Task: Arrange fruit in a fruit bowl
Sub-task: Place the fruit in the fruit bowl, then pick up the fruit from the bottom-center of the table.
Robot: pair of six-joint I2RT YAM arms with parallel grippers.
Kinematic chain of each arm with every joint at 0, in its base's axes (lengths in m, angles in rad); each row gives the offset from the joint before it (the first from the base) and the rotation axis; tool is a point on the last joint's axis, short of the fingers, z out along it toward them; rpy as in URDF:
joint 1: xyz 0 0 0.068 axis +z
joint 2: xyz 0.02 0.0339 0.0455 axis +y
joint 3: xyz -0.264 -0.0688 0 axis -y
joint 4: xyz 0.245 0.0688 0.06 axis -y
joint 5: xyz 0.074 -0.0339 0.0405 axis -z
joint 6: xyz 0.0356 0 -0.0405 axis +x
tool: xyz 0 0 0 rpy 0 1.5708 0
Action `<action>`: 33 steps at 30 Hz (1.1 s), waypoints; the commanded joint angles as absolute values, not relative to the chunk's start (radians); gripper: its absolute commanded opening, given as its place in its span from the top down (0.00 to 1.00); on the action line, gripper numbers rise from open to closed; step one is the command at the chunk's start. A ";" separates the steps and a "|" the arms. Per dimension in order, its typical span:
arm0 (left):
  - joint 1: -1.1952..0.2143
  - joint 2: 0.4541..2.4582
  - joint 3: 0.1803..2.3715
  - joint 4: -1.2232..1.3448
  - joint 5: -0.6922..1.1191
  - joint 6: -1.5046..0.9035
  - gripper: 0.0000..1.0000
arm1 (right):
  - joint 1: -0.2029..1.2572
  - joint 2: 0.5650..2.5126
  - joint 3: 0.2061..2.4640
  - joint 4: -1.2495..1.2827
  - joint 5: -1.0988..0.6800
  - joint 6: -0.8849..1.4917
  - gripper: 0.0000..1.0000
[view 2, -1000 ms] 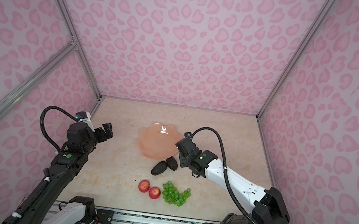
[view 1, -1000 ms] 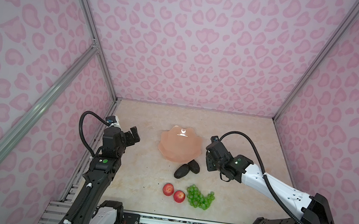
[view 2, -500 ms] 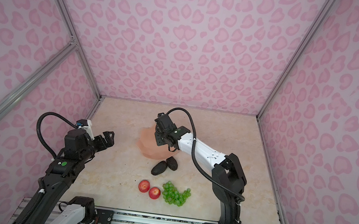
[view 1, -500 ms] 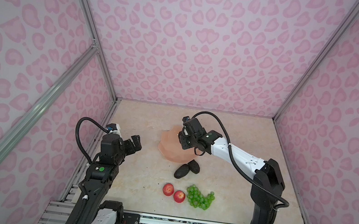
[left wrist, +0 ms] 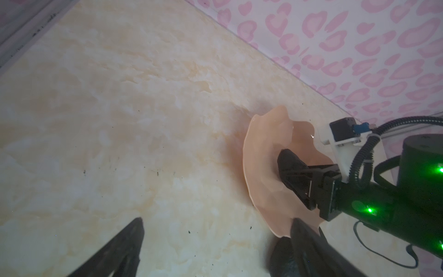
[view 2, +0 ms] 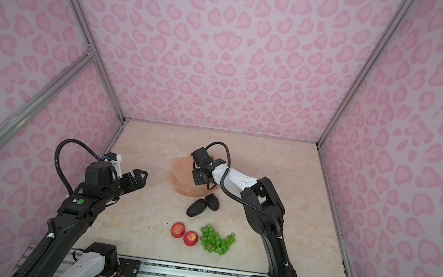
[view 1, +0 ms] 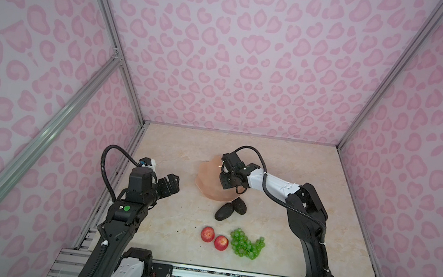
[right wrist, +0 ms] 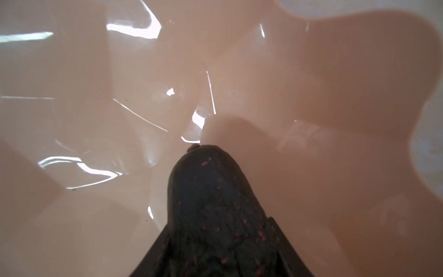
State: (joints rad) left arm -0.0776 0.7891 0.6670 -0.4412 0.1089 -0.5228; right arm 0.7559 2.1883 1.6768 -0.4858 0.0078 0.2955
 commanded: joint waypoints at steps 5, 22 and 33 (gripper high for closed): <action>-0.165 0.807 0.633 -0.462 0.111 -0.590 0.05 | 0.754 2.212 1.678 -0.466 0.014 0.300 0.44; -0.550 0.792 0.537 -0.531 0.084 -0.759 0.08 | 0.646 1.981 1.636 -0.409 -0.108 0.351 0.16; -0.824 0.954 0.526 -0.463 0.008 -0.826 0.07 | 0.520 1.671 1.349 -0.325 -0.134 0.401 0.08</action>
